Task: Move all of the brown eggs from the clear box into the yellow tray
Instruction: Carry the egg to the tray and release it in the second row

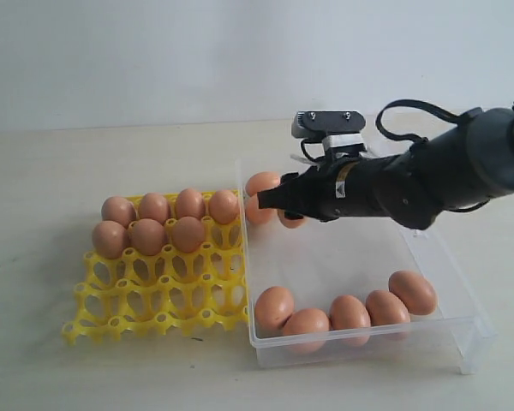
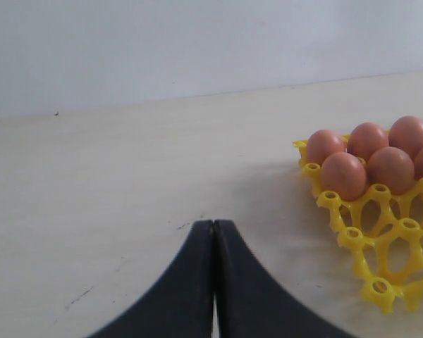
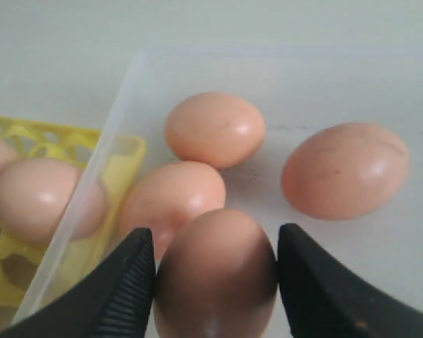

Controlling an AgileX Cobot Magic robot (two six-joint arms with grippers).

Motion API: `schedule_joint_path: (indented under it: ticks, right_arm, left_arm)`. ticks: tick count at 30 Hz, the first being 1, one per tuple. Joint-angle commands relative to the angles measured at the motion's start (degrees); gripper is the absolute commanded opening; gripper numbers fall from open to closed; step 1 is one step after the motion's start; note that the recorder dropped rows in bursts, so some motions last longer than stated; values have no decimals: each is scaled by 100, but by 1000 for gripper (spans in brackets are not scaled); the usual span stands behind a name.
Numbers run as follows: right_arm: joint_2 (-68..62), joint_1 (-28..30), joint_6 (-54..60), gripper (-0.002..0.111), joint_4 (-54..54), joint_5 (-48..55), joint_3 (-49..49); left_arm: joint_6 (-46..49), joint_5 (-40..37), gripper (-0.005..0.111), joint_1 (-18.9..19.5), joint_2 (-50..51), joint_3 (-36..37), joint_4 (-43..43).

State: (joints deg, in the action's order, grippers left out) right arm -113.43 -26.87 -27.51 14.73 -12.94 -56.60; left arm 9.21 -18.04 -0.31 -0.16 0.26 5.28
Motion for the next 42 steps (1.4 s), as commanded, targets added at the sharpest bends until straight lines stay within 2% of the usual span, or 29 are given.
schedule_joint_path:
  ticks: [1,9,16,31,42]
  right_arm:
    - [134,-11,865,0,20,-1082,588]
    - [407,-45,1285,0,-297,-2145,1045]
    - [638,-297,1244,0,-209,-2532,1020]
    - [195,-901,1043,0,-46,-2363,397]
    - [-268,-946,1043,0,-44,-2363,397]
  left_arm:
    - [-13,20,0,-34,16,-26,28]
    - [-13,20,0,-34,16,-26,28]
    - [-13,20,0,-34,16,-26,28]
    - [-23,20,0,-34,16,-26,28]
    - [-23,20,0,-34,16,-26,28]
